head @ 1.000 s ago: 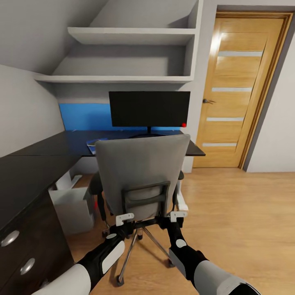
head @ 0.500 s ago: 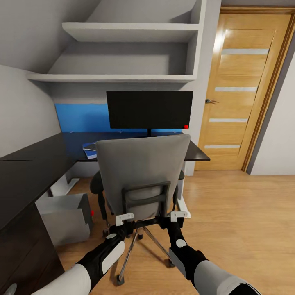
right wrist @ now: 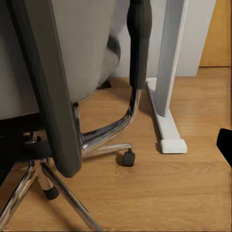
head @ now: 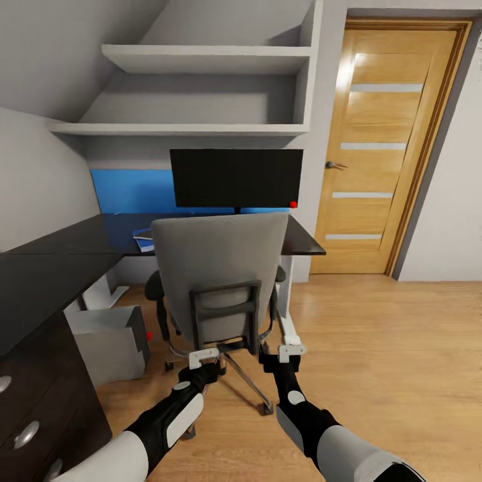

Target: In the bedroom, organize the workspace by keeping the computer under the desk, ensuring the monitor is on the desk, placing the keyboard on the desk next to the monitor, placing the mouse on the desk next to the keyboard, moving the folder from the swivel chair onto the desk next to the mouse, stacking the notebook on top of the folder with the pen on top of the notebook, and positioning the swivel chair next to the desk.

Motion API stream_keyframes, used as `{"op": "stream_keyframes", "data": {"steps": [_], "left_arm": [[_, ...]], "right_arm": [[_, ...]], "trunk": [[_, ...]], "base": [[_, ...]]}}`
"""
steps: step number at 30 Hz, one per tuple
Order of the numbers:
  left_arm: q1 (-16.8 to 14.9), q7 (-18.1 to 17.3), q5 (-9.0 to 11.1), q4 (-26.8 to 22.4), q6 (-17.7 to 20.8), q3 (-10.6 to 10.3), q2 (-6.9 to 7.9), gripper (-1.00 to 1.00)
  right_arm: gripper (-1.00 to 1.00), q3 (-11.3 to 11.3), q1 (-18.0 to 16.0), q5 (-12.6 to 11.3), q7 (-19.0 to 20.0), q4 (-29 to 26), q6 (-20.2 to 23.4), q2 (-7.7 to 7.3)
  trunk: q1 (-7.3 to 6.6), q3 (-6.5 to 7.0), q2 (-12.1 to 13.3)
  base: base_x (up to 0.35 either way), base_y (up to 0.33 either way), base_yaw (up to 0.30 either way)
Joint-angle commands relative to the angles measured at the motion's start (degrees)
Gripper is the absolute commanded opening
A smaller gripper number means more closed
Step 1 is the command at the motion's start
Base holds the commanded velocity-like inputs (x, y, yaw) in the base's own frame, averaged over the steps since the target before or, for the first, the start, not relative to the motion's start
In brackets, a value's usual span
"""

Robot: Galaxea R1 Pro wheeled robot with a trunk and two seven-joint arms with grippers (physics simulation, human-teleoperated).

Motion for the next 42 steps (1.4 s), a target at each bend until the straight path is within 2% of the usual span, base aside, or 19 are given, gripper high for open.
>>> {"op": "stream_keyframes", "data": {"steps": [1, 12, 15, 18, 20, 22, 23, 27, 30, 33, 38, 42], "left_arm": [[-0.1, 0.5, 0.3, -0.1, 0.1, -0.3, 0.05, 1.0], [0.0, 0.5, 0.2, -0.1, 0.0, -0.3, 0.1, 1.0], [-0.1, 0.3, 0.5, -0.1, 0.3, -0.2, 0.84, 1.0], [-0.1, 0.3, 0.6, -0.1, 0.3, -0.2, 0.95, 1.0], [0.0, 0.3, 0.6, 4.0, 0.2, -0.2, 0.98, 1.0], [0.0, 0.4, 0.7, 12.3, -0.1, -0.2, 1.01, 1.0], [0.0, 0.4, 0.6, 19.4, -0.3, -0.3, 0.89, 1.0], [0.0, 0.3, 0.6, 24.8, -0.7, -0.3, 0.82, 1.0], [0.1, 0.3, 0.6, 29.5, -3.3, -0.3, 0.88, 1.0], [0.1, 0.3, 0.6, 31.0, -5.0, -0.3, 0.91, 1.0], [0.4, 0.2, 0.6, 31.8, -6.1, -0.2, 1.01, 1.0], [3.9, 0.1, 0.6, 31.9, -6.8, -0.1, 1.24, 1.0]], "right_arm": [[1.0, 0.5, -0.1, -0.5, -0.3, 0.1, -0.2, 0.0], [1.0, 0.5, -0.1, -0.5, -0.3, 0.0, -0.1, 0.0], [1.0, 0.4, -0.1, -0.9, -0.4, 0.1, 0.1, 0.0], [1.0, 0.1, -0.1, -1.0, -0.4, 0.1, 0.1, 0.0], [1.0, 0.2, -0.1, -0.9, -0.4, 1.2, -0.2, 0.0], [1.0, 0.3, -0.1, -0.9, -0.4, 4.6, -1.8, -0.73], [1.0, 0.3, -0.1, -1.0, -0.5, 11.1, -6.6, -1.6], [1.0, 0.3, 0.1, -1.0, -0.6, 14.7, -11.3, -1.93], [1.0, 0.2, 2.8, -1.1, -0.7, 15.7, -13.1, -2.72], [1.0, 0.2, 4.2, -1.0, -0.8, 15.9, -13.5, -3.13], [1.0, 0.3, 6.0, -1.0, -0.8, 16.0, -13.7, -4.87], [1.0, 0.3, 7.6, -1.0, -0.8, 16.1, -13.5, -5.8]], "trunk": [[-0.04, -0.06, 0.0], [-2.46, 1.92, 4.4], [-3.12, 2.46, 5.6], [-3.77, 2.99, 6.8], [-4.21, 3.35, 7.6], [-4.65, 3.71, 8.4], [-4.87, 3.89, 8.8], [-5.75, 4.61, 10.4], [-6.41, 5.15, 11.6], [-7.07, 5.69, 12.8], [-8.17, 6.58, 14.8], [-9.05, 7.3, 16.4]], "base": [[-0.287, -0.157, 0.0], [-0.319, -0.059, 0.0], [-0.155, -0.003, 0.0], [-0.025, 0.0, 0.0], [-0.011, 0.0, 0.0], [-0.004, 0.0, 0.0], [0.0, 0.0, 0.0], [0.0, 0.0, 0.0], [0.0, 0.0, 0.0], [0.0, 0.0, 0.0], [0.0, 0.0, 0.0], [0.0, 0.0, 0.0]]}}
